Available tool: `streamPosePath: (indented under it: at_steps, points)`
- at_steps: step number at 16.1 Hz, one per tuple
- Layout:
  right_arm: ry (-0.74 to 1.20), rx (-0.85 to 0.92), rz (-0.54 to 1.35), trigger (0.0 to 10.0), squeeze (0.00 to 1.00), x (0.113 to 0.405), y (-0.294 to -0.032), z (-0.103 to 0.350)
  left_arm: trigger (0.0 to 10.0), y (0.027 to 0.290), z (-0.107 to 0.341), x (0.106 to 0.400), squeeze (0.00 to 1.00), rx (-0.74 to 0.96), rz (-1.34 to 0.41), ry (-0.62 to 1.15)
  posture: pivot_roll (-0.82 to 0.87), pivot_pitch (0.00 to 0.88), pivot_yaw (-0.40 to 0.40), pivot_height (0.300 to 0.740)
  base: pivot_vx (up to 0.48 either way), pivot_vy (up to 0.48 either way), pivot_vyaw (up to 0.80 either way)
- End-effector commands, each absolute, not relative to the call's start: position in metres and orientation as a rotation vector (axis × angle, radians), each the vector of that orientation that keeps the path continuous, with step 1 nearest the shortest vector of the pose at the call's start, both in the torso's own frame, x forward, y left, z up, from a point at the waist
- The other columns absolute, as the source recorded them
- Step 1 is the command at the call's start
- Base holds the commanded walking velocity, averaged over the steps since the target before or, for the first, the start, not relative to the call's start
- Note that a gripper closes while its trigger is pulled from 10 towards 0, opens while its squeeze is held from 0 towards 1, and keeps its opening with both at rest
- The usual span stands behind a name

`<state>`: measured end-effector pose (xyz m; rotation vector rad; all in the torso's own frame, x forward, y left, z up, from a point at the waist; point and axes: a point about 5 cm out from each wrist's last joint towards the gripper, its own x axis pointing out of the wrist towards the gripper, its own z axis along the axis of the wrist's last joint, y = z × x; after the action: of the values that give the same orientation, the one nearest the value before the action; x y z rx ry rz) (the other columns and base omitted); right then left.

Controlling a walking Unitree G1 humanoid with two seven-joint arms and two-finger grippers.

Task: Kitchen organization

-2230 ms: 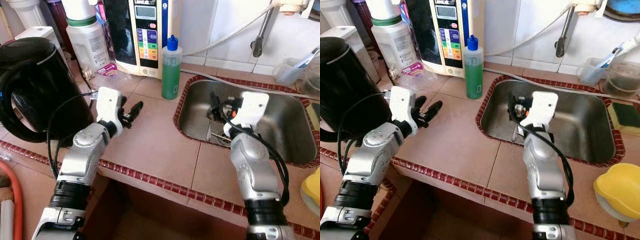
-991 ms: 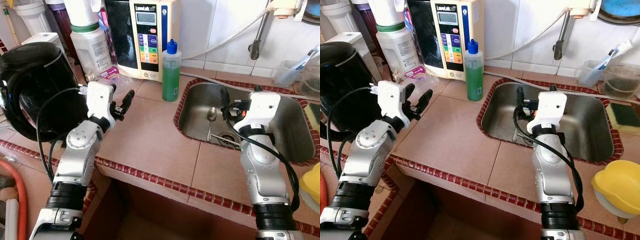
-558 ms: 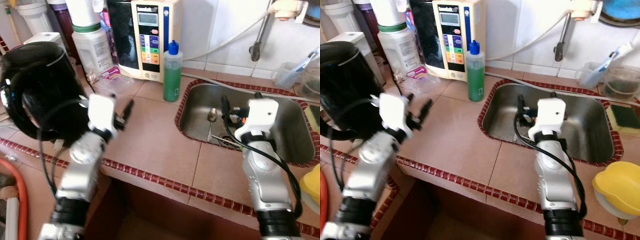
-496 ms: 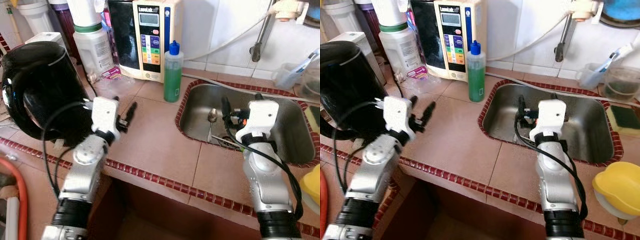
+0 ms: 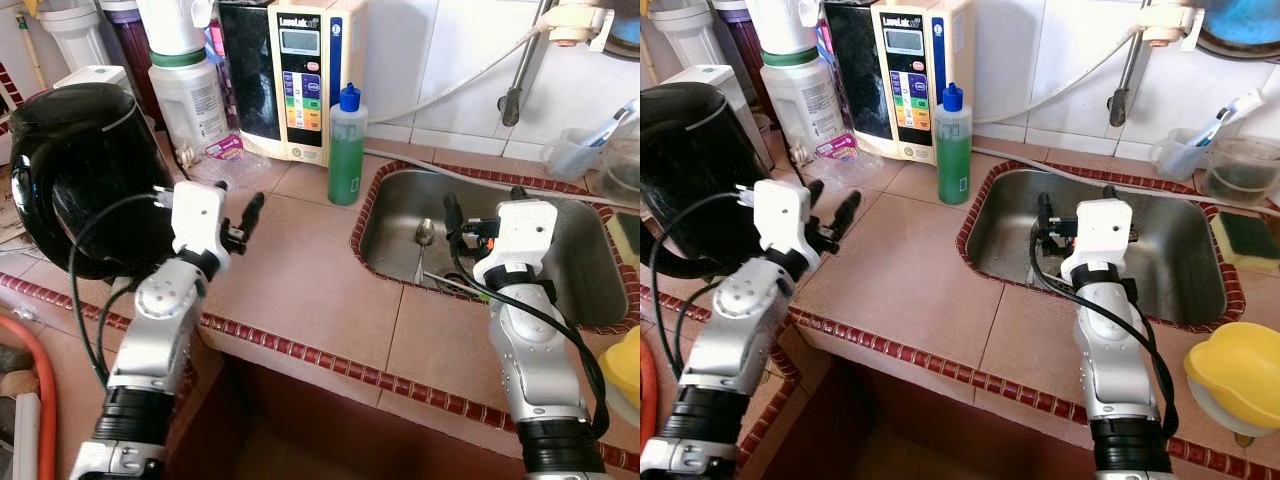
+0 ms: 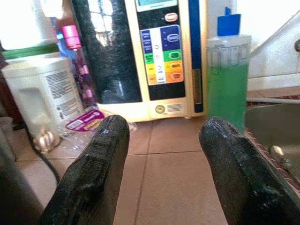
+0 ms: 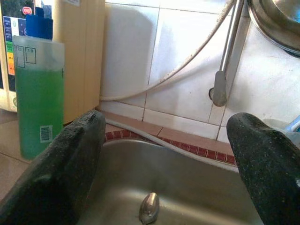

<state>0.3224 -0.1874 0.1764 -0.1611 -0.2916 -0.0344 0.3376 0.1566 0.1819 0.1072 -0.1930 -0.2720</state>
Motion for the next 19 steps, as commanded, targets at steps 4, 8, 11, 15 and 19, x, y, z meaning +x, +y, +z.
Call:
streamPosePath:
  at_steps: [4,8,11,15,19]
  points:
    - [-0.312,-0.155,-0.015,10.0,0.00,0.3203,-0.1850,0.1797,10.0,0.1643,0.1837,0.3402,0.00,0.106,-0.245,-0.186,-0.21,0.000,0.055,0.740,0.000,0.000,0.00]
    - [-0.307,-0.168,-0.024,10.0,0.00,0.3214,-0.1913,0.1812,10.0,0.1629,0.1836,0.3411,0.00,0.112,-0.245,-0.184,-0.21,0.001,0.045,0.740,0.000,0.000,0.00]
    - [-0.317,-0.175,-0.019,10.0,0.00,0.3235,-0.1915,0.1847,10.0,0.1624,0.1854,0.3424,0.00,0.108,-0.247,-0.192,-0.21,0.004,0.043,0.740,0.000,0.000,0.00]
    - [-0.311,-0.172,-0.012,10.0,0.00,0.3238,-0.1899,0.1825,10.0,0.1628,0.1867,0.3415,0.00,0.125,-0.252,-0.198,-0.20,0.000,0.041,0.740,0.000,0.000,0.00]
    - [-0.308,-0.169,-0.001,10.0,0.00,0.3250,-0.1871,0.1812,10.0,0.1633,0.1862,0.3416,0.00,0.133,-0.250,-0.189,-0.19,0.007,0.036,0.740,0.000,0.000,0.00]
